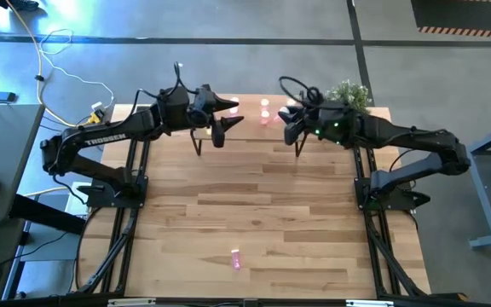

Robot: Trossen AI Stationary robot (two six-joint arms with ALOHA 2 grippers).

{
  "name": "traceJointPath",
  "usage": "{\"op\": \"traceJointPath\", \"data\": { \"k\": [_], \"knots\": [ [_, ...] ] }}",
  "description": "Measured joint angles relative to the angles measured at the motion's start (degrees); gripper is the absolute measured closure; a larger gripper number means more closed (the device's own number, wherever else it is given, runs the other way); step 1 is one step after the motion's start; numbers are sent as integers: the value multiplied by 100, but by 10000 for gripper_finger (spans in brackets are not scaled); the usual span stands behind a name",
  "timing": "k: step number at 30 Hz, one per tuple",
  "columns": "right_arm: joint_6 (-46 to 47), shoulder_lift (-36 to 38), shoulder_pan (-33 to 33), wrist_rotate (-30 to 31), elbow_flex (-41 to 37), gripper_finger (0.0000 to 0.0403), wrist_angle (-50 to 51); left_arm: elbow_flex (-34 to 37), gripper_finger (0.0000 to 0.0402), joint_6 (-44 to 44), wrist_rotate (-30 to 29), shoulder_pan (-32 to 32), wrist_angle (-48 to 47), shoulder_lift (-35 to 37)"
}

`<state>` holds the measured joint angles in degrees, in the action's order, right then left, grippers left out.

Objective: Pick and place medicine bottles onto shelf by color
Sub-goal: Put the pink pill bottle on the shelf aligned with other pink pill bottles

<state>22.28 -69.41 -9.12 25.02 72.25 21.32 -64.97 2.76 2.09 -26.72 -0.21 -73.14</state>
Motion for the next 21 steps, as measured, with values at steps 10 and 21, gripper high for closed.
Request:
{"op": "traceJointPath", "data": {
  "k": [10, 21],
  "knots": [
    [646, -731, 179, 391, -9, 299, 274, 0, 167, -104, 0, 0, -77, 78],
    [1248, -1569, 261, 674, -11, 299, 25, 0, 167, -105, 0, 0, -357, 78]
  ]
}}
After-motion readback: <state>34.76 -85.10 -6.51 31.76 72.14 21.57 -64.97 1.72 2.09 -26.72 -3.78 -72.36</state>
